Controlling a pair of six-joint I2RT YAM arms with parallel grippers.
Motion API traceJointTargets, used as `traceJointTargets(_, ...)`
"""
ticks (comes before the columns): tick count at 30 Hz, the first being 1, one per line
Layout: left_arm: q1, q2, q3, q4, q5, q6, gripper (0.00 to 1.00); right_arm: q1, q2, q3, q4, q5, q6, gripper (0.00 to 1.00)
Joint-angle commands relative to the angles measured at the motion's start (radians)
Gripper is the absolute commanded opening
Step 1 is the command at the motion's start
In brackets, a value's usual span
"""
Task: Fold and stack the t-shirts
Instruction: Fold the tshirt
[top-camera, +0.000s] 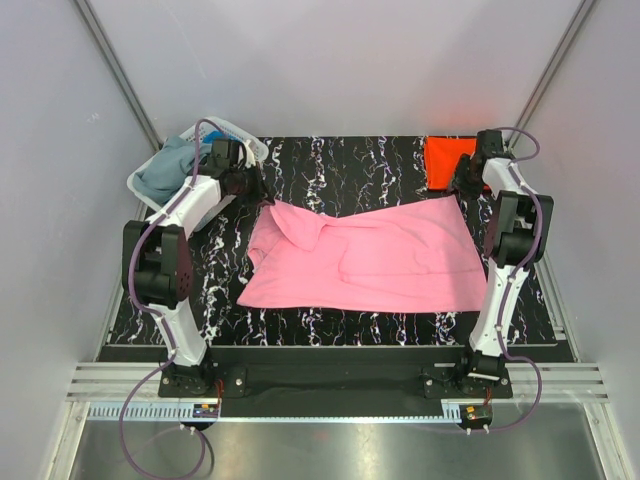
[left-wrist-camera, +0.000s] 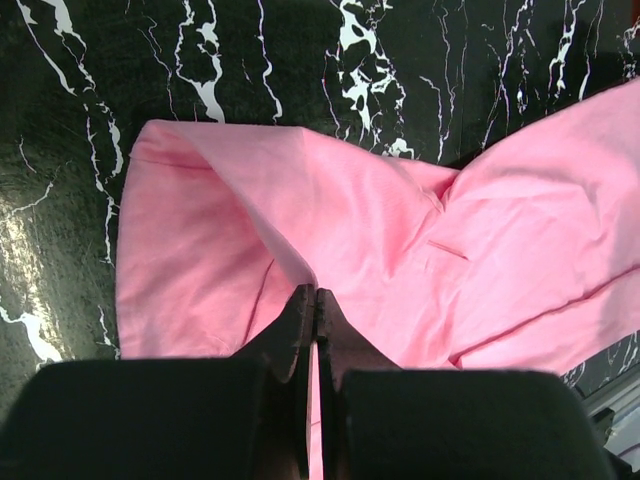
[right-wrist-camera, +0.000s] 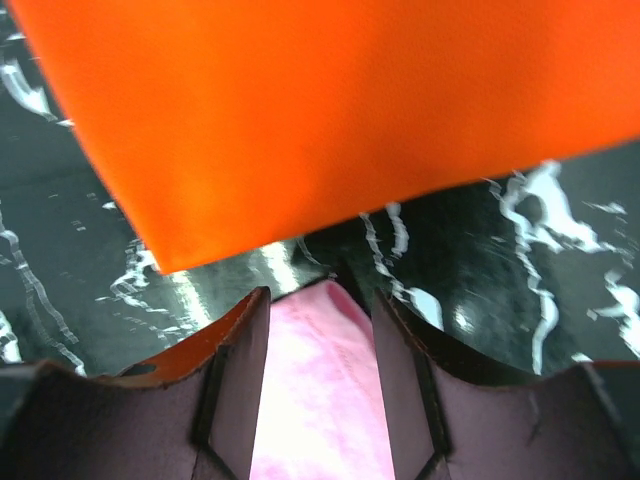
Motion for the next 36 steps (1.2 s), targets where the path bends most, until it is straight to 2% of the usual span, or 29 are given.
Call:
traceJointTargets(1,-0.001,-0.014,0.055,0.004,0.024,-0.024,0.0,-0.003,0.033,0.062,0.026,-0.101,-0.053,0.52)
traceJointTargets(12,-0.001,-0.034,0.098,-0.05,0.012,-0.036,0.0,-0.004,0.076,0.109,-0.023,-0.072,-0.07,0.43)
traceJointTargets(14,-0.001,-0.034,0.101,-0.052,0.026,-0.039,0.0,-0.006,0.082,0.109,-0.025,-0.074,-0.076,0.33)
traceJointTargets(15,-0.001,-0.034,0.101,-0.056,0.027,-0.045,0.0,-0.006,0.082,0.106,-0.022,-0.068,-0.079,0.19)
traceJointTargets(18,-0.001,-0.037,0.114,-0.081,0.024,-0.053,0.0,-0.007,0.066,0.09,-0.009,-0.061,-0.097,0.0)
traceJointTargets(30,0.001,-0.055,0.144,-0.147,0.027,-0.047,0.0,-0.021,-0.067,-0.039,0.136,-0.086,-0.102,0.0)
traceJointTargets(36,0.014,-0.074,0.154,-0.191,-0.007,-0.079,0.0,-0.043,-0.168,-0.193,0.291,-0.084,-0.091,0.0)
